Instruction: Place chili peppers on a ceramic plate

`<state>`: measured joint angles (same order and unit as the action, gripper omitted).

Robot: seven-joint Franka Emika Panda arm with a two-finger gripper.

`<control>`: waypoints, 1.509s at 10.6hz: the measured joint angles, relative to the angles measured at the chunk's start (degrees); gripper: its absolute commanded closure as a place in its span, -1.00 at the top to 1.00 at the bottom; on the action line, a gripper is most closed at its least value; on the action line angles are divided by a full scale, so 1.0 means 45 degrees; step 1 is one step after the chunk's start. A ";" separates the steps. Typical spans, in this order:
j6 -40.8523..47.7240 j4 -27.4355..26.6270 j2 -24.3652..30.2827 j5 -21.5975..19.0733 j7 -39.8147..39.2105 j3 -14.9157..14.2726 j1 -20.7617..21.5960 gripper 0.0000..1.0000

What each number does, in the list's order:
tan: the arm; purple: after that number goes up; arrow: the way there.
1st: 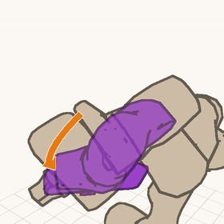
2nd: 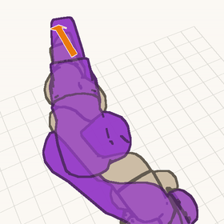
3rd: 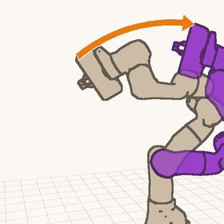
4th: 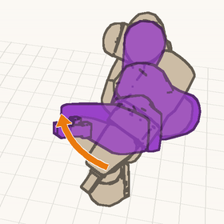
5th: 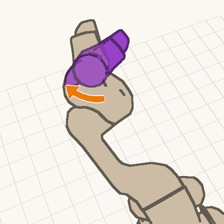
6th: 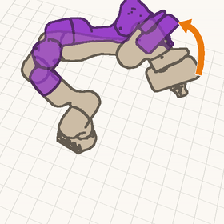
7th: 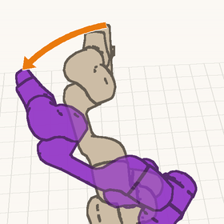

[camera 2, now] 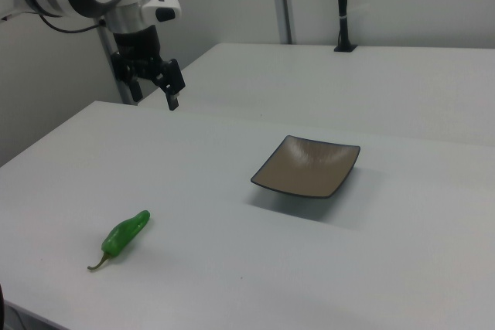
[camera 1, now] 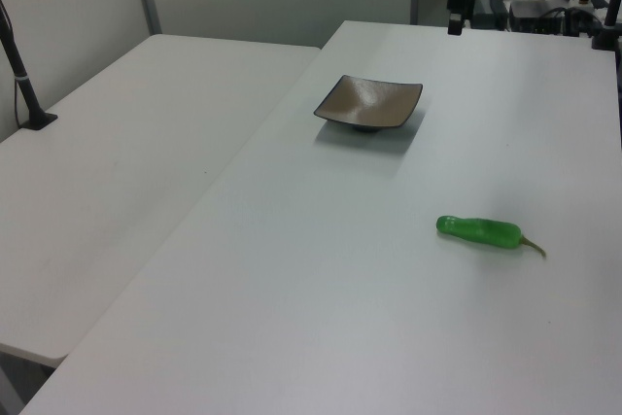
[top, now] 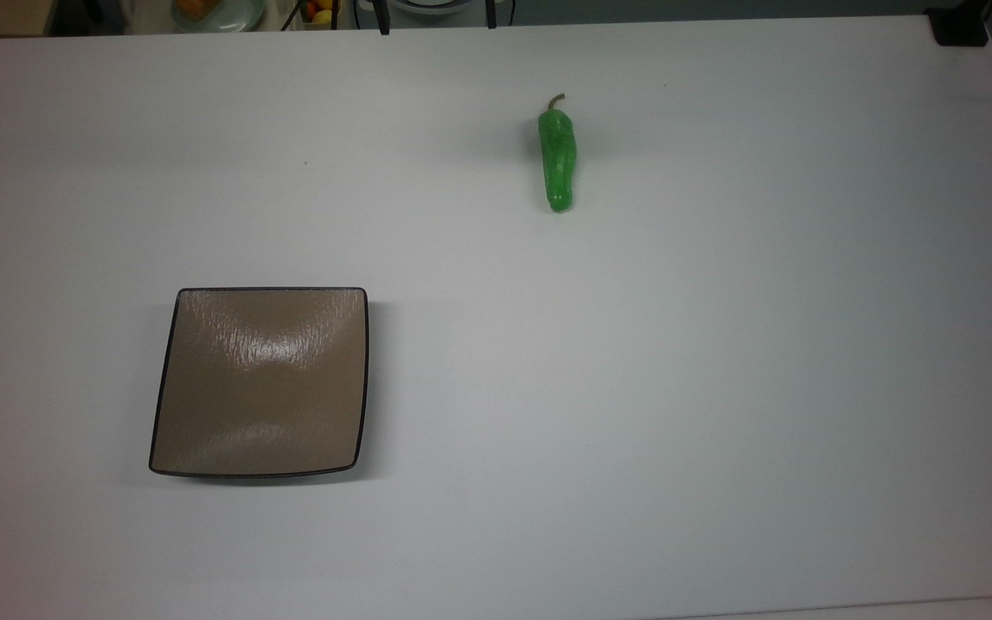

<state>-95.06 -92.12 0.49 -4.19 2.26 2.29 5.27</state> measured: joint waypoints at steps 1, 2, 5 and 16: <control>0.0000 0.0010 0.0000 0.0000 -0.0001 0.0000 0.0063 1.00; 0.0000 0.0009 -0.0001 0.0000 -0.0001 0.0000 0.0061 1.00; 0.0000 -0.0008 -0.0005 0.0000 -0.0001 0.0000 0.0061 1.00; -0.0178 -0.0270 -0.0328 -0.0009 -0.0533 0.0036 0.0977 1.00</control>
<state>-95.86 -93.34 -0.98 -4.23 -0.14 2.45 9.67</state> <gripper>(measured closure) 0.000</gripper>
